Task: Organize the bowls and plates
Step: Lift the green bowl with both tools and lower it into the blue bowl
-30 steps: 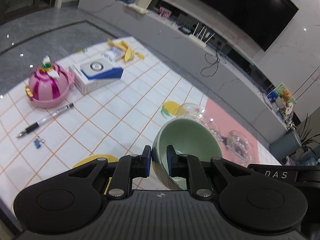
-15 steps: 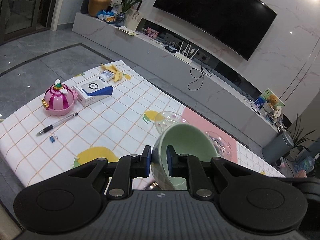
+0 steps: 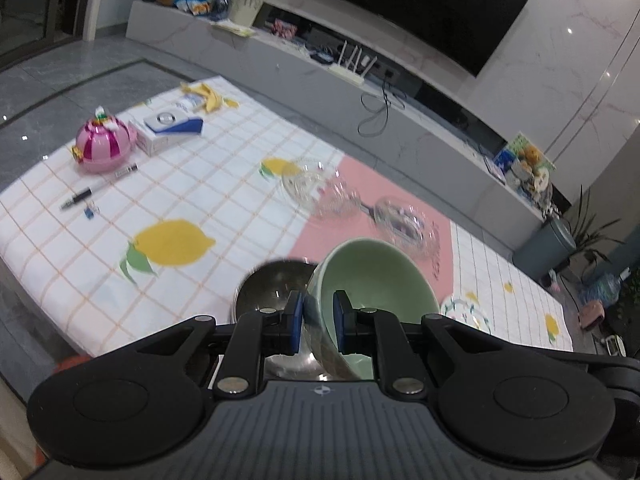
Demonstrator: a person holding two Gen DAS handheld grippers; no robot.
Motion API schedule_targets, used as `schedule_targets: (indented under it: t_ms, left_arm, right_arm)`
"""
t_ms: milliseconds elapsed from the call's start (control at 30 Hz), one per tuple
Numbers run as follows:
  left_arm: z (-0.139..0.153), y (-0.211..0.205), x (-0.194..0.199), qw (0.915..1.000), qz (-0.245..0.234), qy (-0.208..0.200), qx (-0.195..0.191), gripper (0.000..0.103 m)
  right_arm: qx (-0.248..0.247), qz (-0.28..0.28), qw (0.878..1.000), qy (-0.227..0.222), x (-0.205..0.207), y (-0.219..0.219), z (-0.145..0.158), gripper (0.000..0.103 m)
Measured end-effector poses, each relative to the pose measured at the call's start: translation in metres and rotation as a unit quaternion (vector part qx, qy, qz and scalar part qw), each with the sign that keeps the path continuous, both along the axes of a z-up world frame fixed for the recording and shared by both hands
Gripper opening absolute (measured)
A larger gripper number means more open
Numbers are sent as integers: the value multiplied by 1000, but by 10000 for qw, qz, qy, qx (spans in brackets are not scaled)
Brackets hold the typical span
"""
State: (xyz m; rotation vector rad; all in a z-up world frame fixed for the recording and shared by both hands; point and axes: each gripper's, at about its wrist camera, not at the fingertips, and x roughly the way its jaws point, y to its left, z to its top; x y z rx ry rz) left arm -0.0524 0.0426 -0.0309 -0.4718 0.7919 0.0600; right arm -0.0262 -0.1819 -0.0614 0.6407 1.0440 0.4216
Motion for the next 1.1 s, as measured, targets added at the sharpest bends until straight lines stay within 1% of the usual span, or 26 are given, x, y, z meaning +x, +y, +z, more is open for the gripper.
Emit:
schedule_targets:
  t_ms: [167, 233, 333, 433, 567, 733, 867, 1000, 1100]
  left_arm:
    - [-15, 0, -1, 9998, 15, 194, -78, 17]
    - [-18, 2, 1, 9997, 60, 217, -32, 17]
    - [-20, 5, 5, 9998, 89, 174, 19, 17]
    - [-21, 12, 10, 9998, 127, 142, -41, 17]
    - [-32, 19, 17, 9994, 130, 294, -92, 17]
    - [-47, 19, 26, 9989, 44, 473, 21, 17]
    - [-55, 21, 31, 9985, -14, 554, -54, 17]
    - [-57, 17, 37, 9979, -57, 608, 195, 17]
    - [-59, 14, 39, 9970, -123, 692, 316, 18]
  right_arm:
    - [16, -6, 9998, 196, 1, -7, -17, 15]
    - [73, -30, 9996, 285, 5, -5, -24, 15]
    - [26, -41, 9997, 231, 9, 3, -27, 15]
    - [-138, -10, 9999, 63, 12, 12, -22, 15]
    - [-229, 17, 9997, 92, 22, 21, -25, 16]
    - [-687, 99, 9975, -105, 26, 37, -30, 16]
    - [-920, 127, 9955, -172, 32, 42, -36, 16]
    - [-987, 134, 9950, -34, 39, 46, -44, 16]
    - [-1167, 174, 9930, -11, 42, 52, -48, 16]
